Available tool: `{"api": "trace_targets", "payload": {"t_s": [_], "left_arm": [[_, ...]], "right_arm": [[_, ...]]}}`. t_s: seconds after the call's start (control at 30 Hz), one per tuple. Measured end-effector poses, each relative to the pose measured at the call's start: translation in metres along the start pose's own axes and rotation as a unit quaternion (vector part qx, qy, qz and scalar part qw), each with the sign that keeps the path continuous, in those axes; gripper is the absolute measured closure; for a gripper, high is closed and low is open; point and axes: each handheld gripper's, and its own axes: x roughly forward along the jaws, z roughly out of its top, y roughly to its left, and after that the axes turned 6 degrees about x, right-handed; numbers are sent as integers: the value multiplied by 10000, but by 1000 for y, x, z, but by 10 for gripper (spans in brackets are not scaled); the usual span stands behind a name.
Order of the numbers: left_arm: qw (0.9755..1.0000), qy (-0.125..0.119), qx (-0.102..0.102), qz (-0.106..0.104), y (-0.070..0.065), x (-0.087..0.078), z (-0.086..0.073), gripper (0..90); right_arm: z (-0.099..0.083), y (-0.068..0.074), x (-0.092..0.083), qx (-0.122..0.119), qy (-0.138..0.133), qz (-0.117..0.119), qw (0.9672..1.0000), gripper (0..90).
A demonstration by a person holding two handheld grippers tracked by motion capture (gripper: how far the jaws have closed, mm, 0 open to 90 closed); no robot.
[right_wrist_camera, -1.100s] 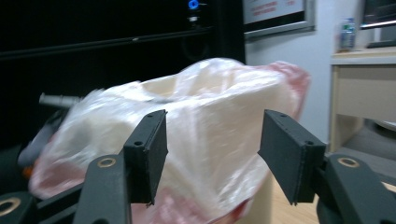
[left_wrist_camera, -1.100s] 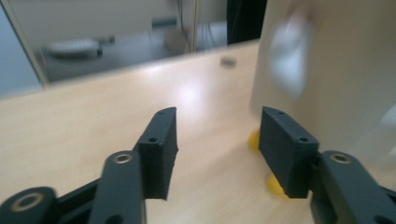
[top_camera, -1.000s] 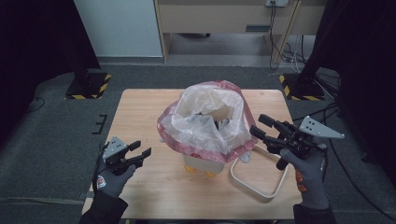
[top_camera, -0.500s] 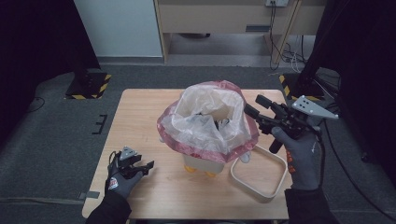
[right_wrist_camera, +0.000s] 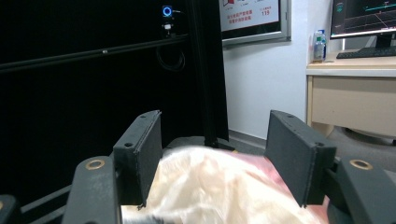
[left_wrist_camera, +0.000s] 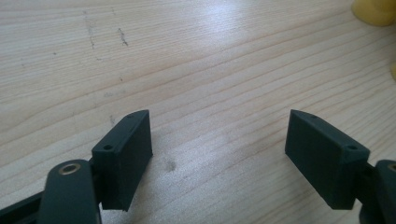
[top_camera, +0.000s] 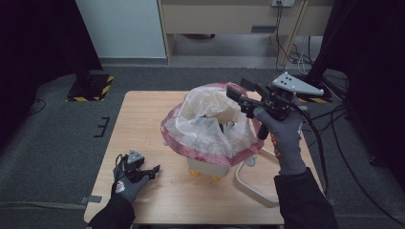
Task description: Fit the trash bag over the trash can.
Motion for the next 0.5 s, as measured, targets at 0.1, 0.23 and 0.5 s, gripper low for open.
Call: {"api": "trace_targets", "payload": {"t_s": [0.1,0.23,0.5], "left_arm": [[9999,57,111,66,-2,2,2,201],[9994,183,292,100,-6,5,3,148],[9993,208,314,73,-6,6,4,120]], "right_arm": [[7,8,9,-23,5,-16,10000,359],[13,16,25,-81,73,12,9999,361],[8,28,64,-52,425,78,9991,398]]}}
